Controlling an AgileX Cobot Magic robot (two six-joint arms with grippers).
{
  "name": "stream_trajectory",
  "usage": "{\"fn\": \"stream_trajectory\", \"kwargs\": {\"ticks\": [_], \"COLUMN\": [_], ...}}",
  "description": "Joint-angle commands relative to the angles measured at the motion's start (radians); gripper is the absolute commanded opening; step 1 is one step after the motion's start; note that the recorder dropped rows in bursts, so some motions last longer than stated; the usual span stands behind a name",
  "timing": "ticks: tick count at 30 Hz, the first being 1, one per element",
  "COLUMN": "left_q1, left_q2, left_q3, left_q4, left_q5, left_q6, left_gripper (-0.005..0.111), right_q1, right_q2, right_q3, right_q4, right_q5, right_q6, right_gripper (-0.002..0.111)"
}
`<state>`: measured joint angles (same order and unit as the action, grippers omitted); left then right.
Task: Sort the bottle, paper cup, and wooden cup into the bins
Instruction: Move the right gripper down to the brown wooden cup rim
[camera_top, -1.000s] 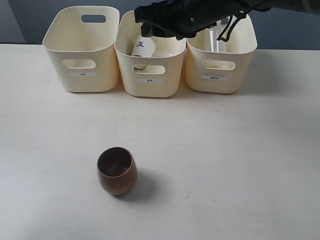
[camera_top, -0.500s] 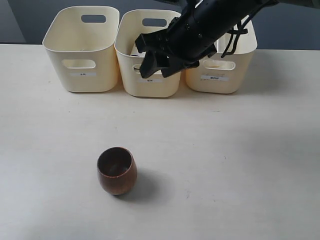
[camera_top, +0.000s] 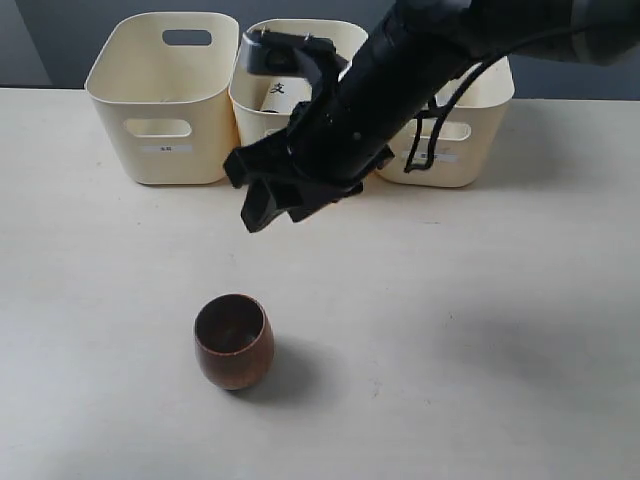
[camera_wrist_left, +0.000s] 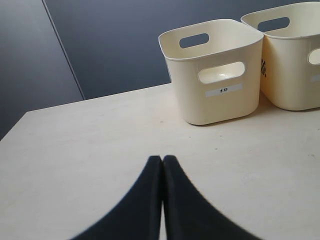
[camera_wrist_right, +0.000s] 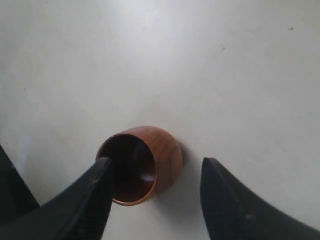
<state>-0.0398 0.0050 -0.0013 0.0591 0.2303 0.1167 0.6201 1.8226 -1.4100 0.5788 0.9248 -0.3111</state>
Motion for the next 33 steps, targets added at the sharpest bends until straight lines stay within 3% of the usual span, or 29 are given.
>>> {"fn": "stream_trajectory", "kwargs": {"ticks": [1, 19, 33], "left_q1": [-0.003, -0.003, -0.003], "left_q2": [-0.005, -0.005, -0.005], "left_q3": [0.001, 0.001, 0.001], "left_q4": [0.006, 0.006, 0.006], "left_q5": [-0.004, -0.004, -0.004], "left_q6": [-0.002, -0.002, -0.002], "left_gripper": [0.000, 0.000, 0.000], "right_q1": [0.010, 0.011, 0.129], "right_q2": [-0.010, 0.002, 0.007], "right_q3": [0.072, 0.203, 0.205], "right_q4": [-0.028, 0.040, 0.024], "right_q5": [-0.071, -0.173, -0.252], "right_q6": [0.002, 0.012, 0.009], "right_gripper": [0.052, 0.052, 0.052]}}
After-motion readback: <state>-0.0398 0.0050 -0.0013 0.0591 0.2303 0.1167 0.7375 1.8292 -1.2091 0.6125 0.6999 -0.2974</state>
